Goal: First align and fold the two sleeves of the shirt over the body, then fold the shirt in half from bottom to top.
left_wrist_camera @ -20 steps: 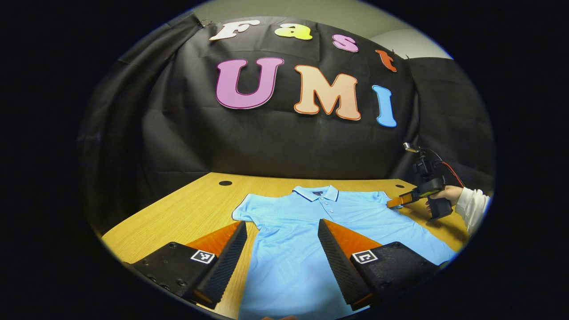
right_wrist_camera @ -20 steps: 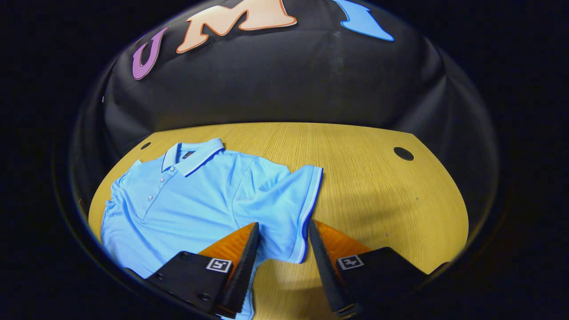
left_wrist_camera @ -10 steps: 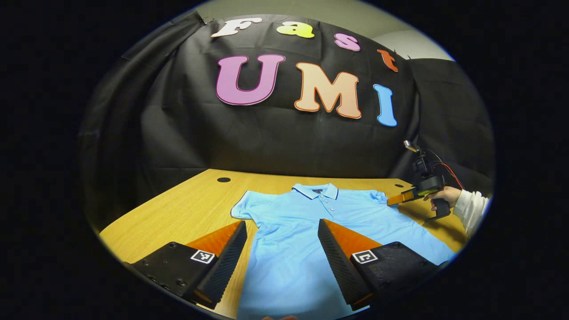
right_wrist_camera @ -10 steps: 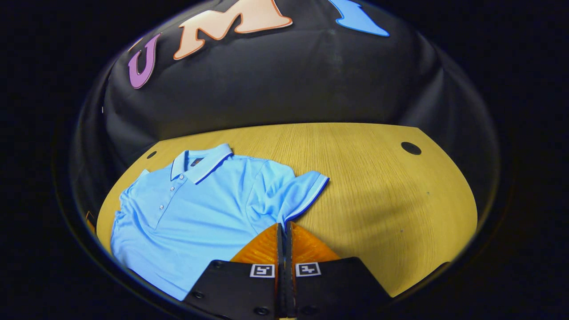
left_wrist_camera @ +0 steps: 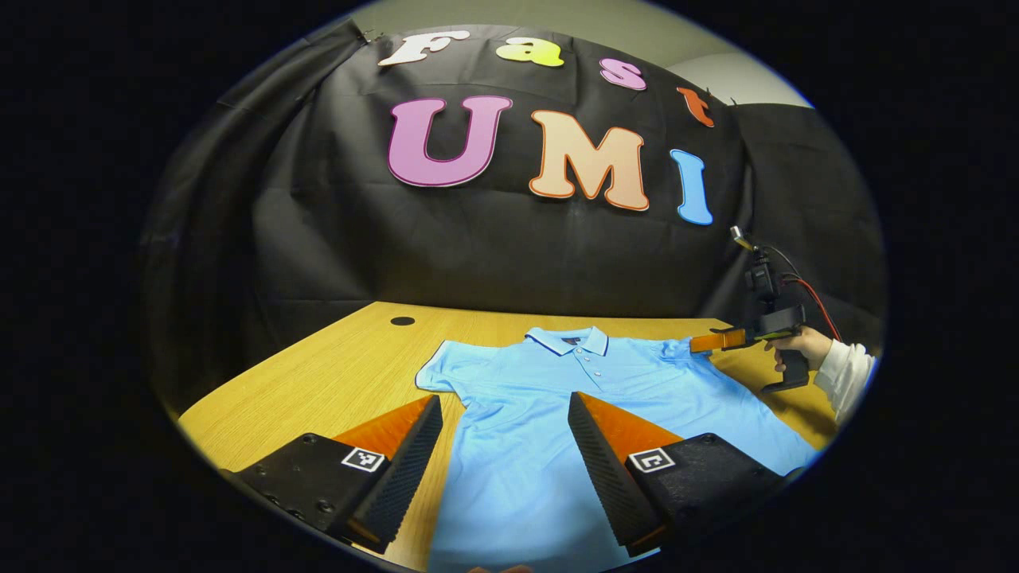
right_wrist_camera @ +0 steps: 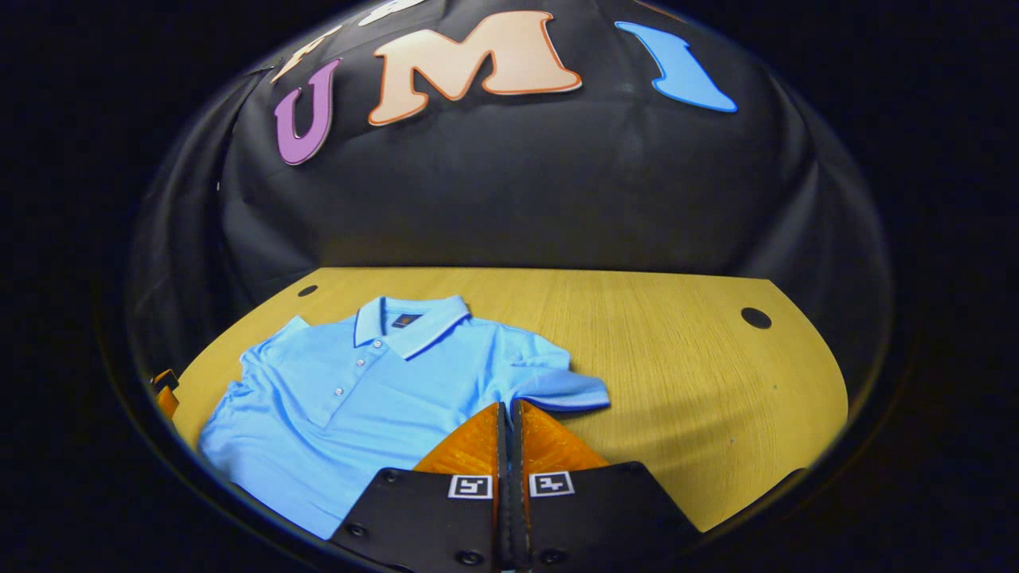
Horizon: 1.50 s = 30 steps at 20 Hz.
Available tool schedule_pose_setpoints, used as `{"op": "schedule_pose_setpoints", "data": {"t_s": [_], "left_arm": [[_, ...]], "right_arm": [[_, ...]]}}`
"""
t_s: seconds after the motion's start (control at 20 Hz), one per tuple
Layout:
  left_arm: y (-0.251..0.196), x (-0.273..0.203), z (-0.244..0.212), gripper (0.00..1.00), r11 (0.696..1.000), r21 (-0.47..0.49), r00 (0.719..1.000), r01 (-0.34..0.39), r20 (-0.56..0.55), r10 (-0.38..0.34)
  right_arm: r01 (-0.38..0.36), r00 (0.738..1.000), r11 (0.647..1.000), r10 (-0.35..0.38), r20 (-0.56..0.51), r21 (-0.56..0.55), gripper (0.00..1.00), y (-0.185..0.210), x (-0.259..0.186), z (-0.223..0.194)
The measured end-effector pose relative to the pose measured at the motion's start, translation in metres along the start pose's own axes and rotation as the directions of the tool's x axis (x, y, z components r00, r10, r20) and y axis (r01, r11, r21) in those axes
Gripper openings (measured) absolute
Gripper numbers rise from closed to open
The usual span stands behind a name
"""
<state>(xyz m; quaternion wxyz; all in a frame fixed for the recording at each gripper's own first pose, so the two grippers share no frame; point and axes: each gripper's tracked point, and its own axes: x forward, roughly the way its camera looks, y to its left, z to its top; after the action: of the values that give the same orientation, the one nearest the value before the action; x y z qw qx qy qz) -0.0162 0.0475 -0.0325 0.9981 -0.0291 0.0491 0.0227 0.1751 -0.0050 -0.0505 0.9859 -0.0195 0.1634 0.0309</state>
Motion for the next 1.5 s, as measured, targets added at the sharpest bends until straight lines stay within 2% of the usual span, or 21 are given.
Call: {"op": "schedule_pose_setpoints", "data": {"t_s": [0.2,0.4,0.55,0.85,0.9,0.95,1.05,1.1,1.15,1.2,1.4,1.5], "left_arm": [[-0.001,0.001,-0.005,0.95,1.0,-0.007,1.0,0.003,-0.013,-0.003],[-0.001,0.002,-0.005,0.95,1.0,-0.01,1.0,0.002,-0.014,-0.002],[0.003,0.001,-0.006,0.95,1.0,-0.012,1.0,-0.005,-0.016,0.005],[0.008,-0.001,-0.008,0.95,1.0,-0.011,1.0,-0.012,-0.018,0.012],[0.008,-0.001,-0.007,0.95,1.0,-0.009,1.0,-0.011,-0.018,0.011],[0.008,0.0,-0.006,0.95,1.0,-0.007,1.0,-0.011,-0.016,0.011],[0.009,0.002,-0.004,0.95,1.0,-0.002,1.0,-0.008,-0.018,0.008],[0.009,0.004,-0.003,0.95,1.0,-0.002,1.0,-0.002,-0.021,0.002],[0.008,0.006,-0.002,0.95,1.0,-0.006,1.0,0.008,-0.025,-0.008],[0.009,0.009,0.0,0.95,1.0,-0.015,0.999,0.019,-0.027,-0.02],[0.017,0.029,0.011,0.95,0.999,-0.033,0.998,0.043,-0.042,-0.045],[0.026,0.044,0.012,0.94,0.999,-0.025,0.998,0.029,-0.063,-0.031]], "right_arm": [[-0.055,0.995,0.992,0.064,0.07,-0.117,0.02,0.042,-0.013,0.018],[-0.162,0.984,0.96,0.176,0.041,-0.229,0.02,0.101,-0.024,0.004],[-0.229,0.973,0.941,0.231,-0.023,-0.25,0.03,0.13,-0.023,-0.016],[-0.281,0.959,0.934,0.265,-0.099,-0.22,0.06,0.148,-0.025,-0.031],[-0.291,0.956,0.933,0.275,-0.104,-0.211,0.17,0.151,-0.027,-0.032],[-0.304,0.952,0.93,0.287,-0.108,-0.208,0.18,0.153,-0.029,-0.032],[-0.309,0.951,0.924,0.292,-0.107,-0.226,0.43,0.155,-0.035,-0.032],[-0.303,0.952,0.923,0.287,-0.101,-0.235,0.67,0.154,-0.037,-0.033],[-0.305,0.952,0.924,0.291,-0.091,-0.231,0.8,0.154,-0.039,-0.032],[-0.302,0.953,0.927,0.292,-0.076,-0.22,1.0,0.151,-0.044,-0.031],[-0.281,0.959,0.946,0.282,-0.012,-0.162,1.0,0.131,-0.063,-0.023],[-0.252,0.966,0.957,0.258,0.029,-0.146,1.0,0.114,-0.076,-0.018]]}}
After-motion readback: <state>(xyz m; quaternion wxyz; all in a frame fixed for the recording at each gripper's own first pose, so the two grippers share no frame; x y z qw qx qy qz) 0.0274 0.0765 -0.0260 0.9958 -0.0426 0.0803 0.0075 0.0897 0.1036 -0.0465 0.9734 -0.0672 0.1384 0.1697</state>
